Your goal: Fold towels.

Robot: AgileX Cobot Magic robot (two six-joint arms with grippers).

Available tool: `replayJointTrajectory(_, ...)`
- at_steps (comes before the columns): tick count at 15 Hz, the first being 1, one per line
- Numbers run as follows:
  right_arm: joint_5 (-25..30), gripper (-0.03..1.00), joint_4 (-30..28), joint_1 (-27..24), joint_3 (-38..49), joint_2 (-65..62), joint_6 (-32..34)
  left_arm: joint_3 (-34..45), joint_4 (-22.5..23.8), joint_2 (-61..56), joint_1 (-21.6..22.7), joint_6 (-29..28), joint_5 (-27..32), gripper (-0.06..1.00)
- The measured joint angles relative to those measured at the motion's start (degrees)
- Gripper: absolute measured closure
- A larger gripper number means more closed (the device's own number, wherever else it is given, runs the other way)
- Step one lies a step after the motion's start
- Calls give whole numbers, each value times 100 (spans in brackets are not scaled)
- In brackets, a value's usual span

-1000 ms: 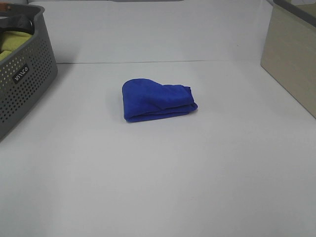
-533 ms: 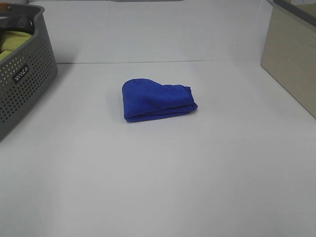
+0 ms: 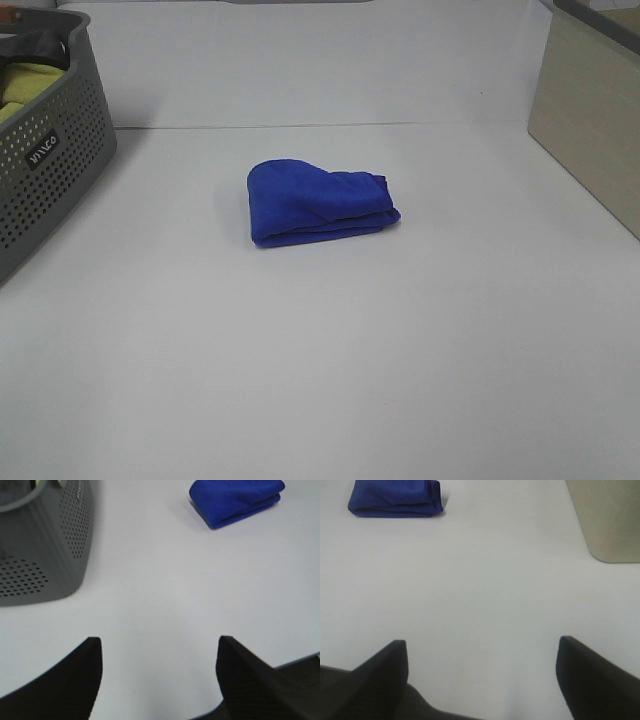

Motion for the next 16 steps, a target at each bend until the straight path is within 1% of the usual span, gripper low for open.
replayJointTrajectory(2,0,20,-6,-17,0,-338,0,0,0,-430,34,0,0,31)
replayJointTrajectory(16,0,20,0,-17,6,-435,0,0,11,-476,40,0,6,31)
